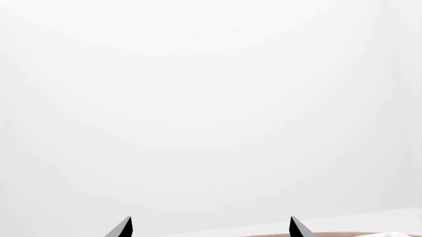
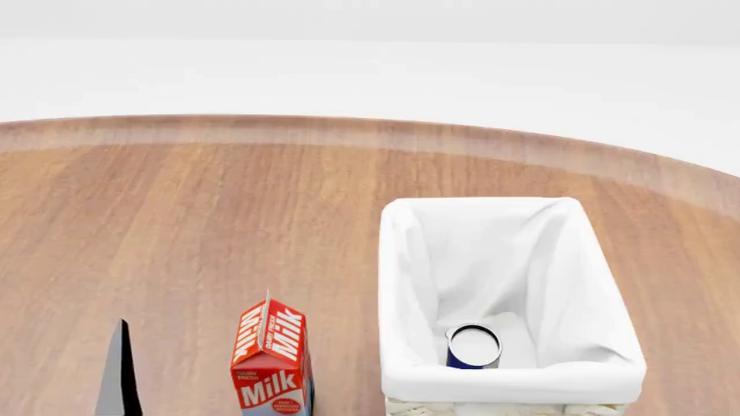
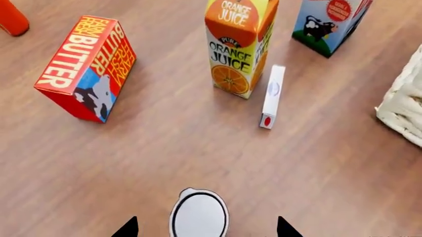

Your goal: Pick up the alphabet soup and the tomato sauce, and put them in the basket.

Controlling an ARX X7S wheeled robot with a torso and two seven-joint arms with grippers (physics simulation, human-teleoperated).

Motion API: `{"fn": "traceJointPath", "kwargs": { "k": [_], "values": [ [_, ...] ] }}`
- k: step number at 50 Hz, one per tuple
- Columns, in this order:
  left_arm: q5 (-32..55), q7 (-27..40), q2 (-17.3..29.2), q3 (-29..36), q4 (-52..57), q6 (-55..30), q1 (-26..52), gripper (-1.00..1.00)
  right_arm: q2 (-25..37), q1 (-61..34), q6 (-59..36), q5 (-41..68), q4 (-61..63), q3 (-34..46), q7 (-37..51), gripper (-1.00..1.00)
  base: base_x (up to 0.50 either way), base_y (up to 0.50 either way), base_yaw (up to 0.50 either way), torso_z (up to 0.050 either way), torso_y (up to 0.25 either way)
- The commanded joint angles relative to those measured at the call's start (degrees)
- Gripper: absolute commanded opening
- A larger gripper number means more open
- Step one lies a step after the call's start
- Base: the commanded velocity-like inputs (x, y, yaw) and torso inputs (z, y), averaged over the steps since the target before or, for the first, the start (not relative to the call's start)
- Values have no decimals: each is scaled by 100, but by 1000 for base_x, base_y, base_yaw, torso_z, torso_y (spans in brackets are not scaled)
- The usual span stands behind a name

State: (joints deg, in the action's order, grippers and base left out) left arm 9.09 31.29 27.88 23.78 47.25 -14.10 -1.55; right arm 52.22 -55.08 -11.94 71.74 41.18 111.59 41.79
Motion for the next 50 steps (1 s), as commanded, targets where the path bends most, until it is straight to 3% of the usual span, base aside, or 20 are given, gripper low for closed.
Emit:
{"fn": "traceJointPath", "kwargs": {
  "k": [1,50],
  "values": [
    [5,8,6,10,-21,22,4,100,-155,188,-5,-164,-105,67,42,100,0,0,0,0,0],
    [38,42,52,26,-129,183,-47,100,-911,1001,575,-553,-1503,-66,-295,100,0,0,0,0,0]
  ]
}}
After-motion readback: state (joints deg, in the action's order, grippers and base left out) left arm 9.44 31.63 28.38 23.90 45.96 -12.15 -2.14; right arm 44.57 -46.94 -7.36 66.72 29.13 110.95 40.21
